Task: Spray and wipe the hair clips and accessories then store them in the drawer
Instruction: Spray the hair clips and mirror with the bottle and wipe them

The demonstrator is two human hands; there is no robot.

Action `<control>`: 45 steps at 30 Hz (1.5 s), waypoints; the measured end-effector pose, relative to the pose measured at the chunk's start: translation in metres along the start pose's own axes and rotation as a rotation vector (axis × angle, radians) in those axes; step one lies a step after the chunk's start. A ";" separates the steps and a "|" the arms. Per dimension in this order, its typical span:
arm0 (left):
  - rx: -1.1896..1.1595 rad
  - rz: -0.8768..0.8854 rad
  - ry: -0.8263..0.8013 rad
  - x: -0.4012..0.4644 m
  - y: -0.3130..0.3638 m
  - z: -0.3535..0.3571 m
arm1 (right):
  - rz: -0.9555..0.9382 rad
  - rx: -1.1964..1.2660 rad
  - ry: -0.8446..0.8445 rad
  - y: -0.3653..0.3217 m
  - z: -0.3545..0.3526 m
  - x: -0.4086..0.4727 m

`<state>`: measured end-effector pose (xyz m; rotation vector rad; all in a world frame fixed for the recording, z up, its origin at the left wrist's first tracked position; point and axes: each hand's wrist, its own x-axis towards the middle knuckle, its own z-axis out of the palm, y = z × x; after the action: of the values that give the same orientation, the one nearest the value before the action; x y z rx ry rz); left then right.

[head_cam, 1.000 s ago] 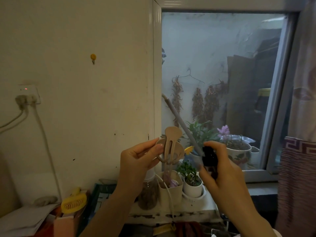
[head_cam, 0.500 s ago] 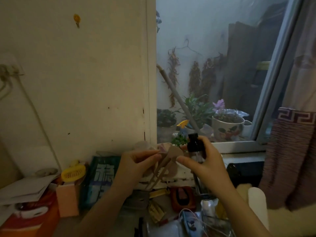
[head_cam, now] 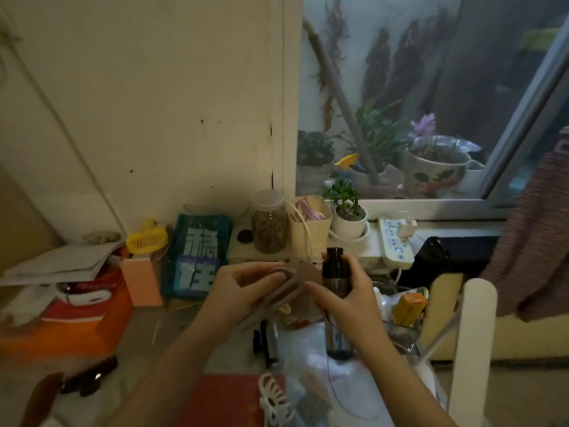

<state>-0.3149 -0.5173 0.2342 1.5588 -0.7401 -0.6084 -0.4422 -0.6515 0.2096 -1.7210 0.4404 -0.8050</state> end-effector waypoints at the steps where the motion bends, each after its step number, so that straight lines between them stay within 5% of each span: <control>1: 0.001 -0.029 -0.015 -0.003 -0.007 -0.002 | 0.021 0.008 -0.002 0.007 0.004 -0.004; 14: 0.083 -0.354 0.037 -0.017 -0.105 -0.027 | 0.288 -0.040 -0.082 0.082 0.057 -0.037; 26: 0.066 -0.671 0.296 0.032 -0.252 -0.067 | 0.550 -0.105 -0.044 0.133 0.066 -0.073; 45: 0.363 -0.630 0.299 0.053 -0.326 -0.068 | 0.693 -0.135 0.012 0.169 0.079 -0.098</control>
<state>-0.1929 -0.4957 -0.0800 2.1862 -0.1175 -0.6936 -0.4360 -0.5831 0.0105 -1.5279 1.0445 -0.2838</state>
